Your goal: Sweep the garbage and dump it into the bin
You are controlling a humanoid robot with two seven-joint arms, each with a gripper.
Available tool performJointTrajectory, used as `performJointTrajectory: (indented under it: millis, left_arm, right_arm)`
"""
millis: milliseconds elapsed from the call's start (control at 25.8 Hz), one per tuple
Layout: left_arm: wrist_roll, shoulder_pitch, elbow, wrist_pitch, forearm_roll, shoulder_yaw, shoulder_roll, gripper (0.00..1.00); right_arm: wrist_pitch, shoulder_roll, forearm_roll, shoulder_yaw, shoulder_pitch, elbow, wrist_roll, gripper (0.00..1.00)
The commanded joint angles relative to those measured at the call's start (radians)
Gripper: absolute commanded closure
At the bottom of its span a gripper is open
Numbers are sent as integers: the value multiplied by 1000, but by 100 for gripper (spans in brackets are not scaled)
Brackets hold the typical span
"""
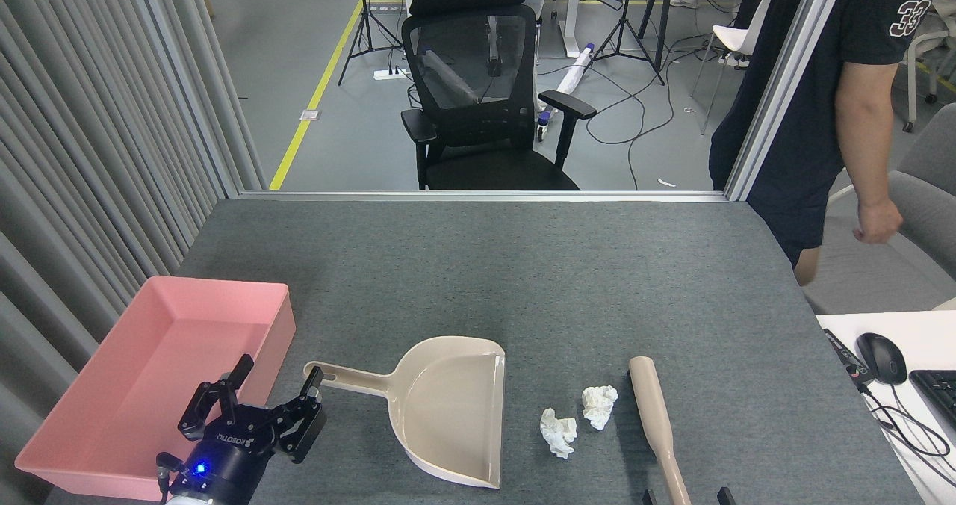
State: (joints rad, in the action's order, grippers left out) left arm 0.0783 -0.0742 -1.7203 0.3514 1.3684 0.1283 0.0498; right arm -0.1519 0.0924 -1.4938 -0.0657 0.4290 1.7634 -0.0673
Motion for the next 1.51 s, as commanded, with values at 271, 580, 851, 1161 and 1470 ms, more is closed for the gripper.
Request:
performJointTrajectory:
  millis: [271, 580, 851, 1161, 1470]
  left_arm:
    - [-6, -3, 4, 1, 1, -6, -1, 1]
    - [-19, -22, 27, 1, 3, -7, -4, 1]
    - [-17, -26, 21, 3, 6, -7, -19, 1]
    - [-17, -30, 19, 3, 6, -7, -21, 1]
    - [-17, -30, 21, 3, 6, -6, -18, 1]
  right_arm:
    - [0, -5, -46, -2, 8, -42, 0, 2]
    - [-1, -8, -46, -2, -4, -71, 1, 2]
    - [-1, -10, -42, -2, -10, -85, 3, 2]
    - [-1, -3, -45, -3, -12, -85, 3, 2]
    - [-1, 4, -48, -2, -38, -87, 3, 2]
